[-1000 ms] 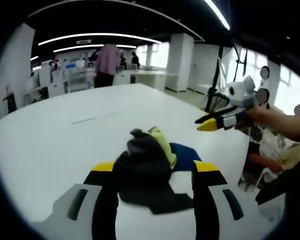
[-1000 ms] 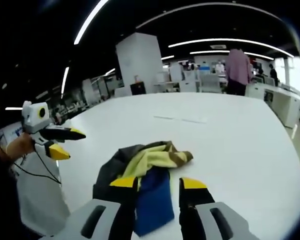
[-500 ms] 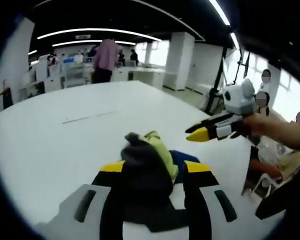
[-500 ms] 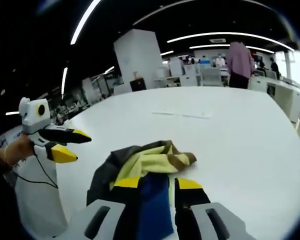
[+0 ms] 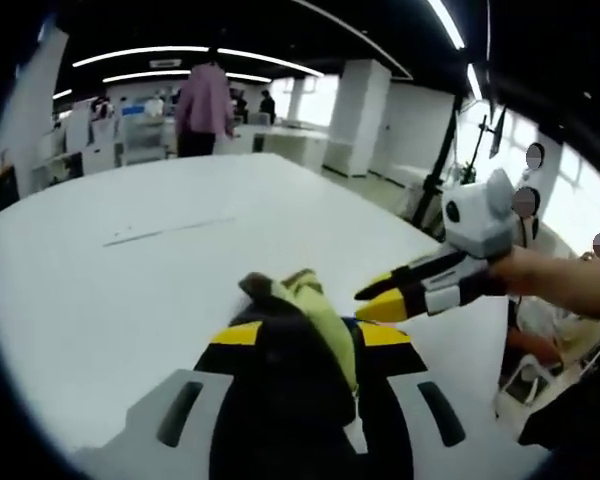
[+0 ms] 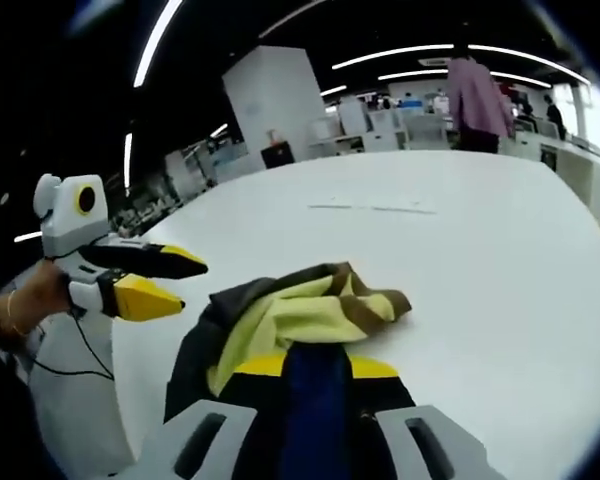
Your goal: Fold the garment on the visible template until the final outline fits inside the template.
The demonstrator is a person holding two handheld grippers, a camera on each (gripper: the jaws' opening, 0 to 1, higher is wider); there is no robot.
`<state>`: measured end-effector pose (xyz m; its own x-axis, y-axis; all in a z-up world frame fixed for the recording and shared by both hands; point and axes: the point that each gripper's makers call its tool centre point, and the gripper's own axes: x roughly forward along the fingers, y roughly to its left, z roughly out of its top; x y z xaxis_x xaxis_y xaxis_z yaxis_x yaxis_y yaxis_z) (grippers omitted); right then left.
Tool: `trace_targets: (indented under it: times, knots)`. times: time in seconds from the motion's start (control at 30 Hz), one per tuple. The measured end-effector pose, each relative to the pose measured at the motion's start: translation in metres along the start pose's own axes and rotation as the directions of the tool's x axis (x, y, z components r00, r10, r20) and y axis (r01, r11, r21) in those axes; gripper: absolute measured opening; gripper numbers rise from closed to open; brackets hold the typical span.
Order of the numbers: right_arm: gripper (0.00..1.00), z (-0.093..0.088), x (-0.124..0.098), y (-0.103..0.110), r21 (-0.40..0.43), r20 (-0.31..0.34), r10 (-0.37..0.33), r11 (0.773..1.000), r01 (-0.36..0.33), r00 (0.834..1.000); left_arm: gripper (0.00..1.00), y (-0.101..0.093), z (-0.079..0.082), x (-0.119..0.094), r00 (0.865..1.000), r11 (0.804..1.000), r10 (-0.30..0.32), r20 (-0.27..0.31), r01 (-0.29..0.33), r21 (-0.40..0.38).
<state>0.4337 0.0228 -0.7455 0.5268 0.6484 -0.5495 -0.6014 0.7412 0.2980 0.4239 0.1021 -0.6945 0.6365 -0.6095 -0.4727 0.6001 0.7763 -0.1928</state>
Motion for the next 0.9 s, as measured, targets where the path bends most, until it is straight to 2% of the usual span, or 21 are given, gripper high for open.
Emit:
trace_targets:
  times: [0.27,0.5,0.73,0.8,0.9]
  knots:
    - [0.15,-0.006,0.017,0.004,0.039,-0.015,0.023,0.999,-0.023,1.0,0.26,0.004,0.006,0.022,1.0,1.0,0.004,0.0,-0.004,-0.01]
    - [0.12,-0.01,0.023,0.006,0.071,-0.023,0.028,0.997,-0.026,0.999,0.22,0.012,0.007,0.04,0.999,0.999,0.033,-0.013,-0.033,-0.035]
    - [0.1,-0.014,0.028,0.005,0.09,-0.035,0.019,0.996,-0.016,0.999,0.16,0.018,0.001,0.052,0.996,0.997,0.067,-0.06,-0.07,-0.041]
    - [0.09,-0.015,0.028,0.005,0.108,-0.035,0.016,0.994,-0.013,0.999,0.14,0.022,-0.006,0.054,0.992,0.995,0.082,-0.097,-0.087,-0.052]
    - [0.08,-0.015,0.031,0.005,0.124,-0.033,0.016,0.992,-0.012,0.999,0.12,0.022,-0.01,0.057,0.991,0.994,0.075,-0.11,-0.083,-0.069]
